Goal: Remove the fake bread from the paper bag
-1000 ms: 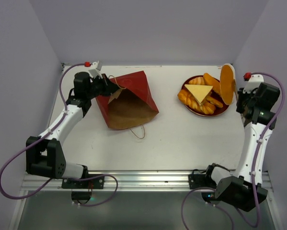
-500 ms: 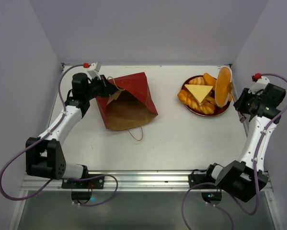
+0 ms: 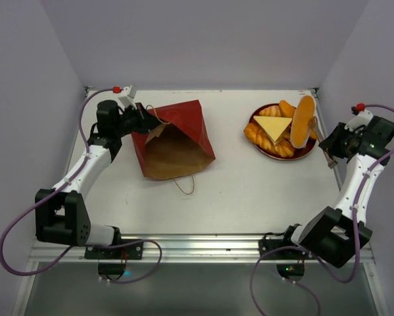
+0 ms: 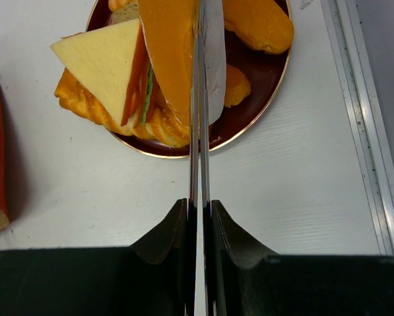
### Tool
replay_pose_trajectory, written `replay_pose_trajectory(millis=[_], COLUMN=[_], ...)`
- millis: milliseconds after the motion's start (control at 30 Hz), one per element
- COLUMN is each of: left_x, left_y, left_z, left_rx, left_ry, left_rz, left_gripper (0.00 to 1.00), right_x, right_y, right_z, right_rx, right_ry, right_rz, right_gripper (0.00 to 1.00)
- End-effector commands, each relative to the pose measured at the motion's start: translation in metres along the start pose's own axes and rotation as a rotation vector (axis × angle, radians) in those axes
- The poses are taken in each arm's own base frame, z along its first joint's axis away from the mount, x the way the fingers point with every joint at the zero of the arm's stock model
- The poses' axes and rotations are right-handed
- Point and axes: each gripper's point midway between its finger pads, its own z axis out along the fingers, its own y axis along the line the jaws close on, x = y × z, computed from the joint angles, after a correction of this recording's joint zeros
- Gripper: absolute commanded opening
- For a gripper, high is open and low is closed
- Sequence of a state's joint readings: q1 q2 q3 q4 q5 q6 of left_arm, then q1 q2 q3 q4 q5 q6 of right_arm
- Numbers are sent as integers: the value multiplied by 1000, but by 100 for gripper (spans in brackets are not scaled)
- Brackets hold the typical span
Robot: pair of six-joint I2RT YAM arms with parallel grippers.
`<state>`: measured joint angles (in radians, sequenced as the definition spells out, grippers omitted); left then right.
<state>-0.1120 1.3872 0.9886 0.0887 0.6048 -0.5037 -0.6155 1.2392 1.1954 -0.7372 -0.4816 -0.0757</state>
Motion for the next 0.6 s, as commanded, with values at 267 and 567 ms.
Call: replay_pose_trajectory(millis=[267, 567], left_x=[-12, -12], left_y=[-9, -8], left_z=[-7, -7], left_rx=[38, 36], left_ry=[-35, -38], left_rz=[27, 28], left_gripper=[0, 0], right_x=[-11, -9], right_y=[8, -3], right_z=[1, 10], right_rx=[-61, -31], right_ry=[-22, 7], right_rz=[55, 78], right_gripper=[0, 0])
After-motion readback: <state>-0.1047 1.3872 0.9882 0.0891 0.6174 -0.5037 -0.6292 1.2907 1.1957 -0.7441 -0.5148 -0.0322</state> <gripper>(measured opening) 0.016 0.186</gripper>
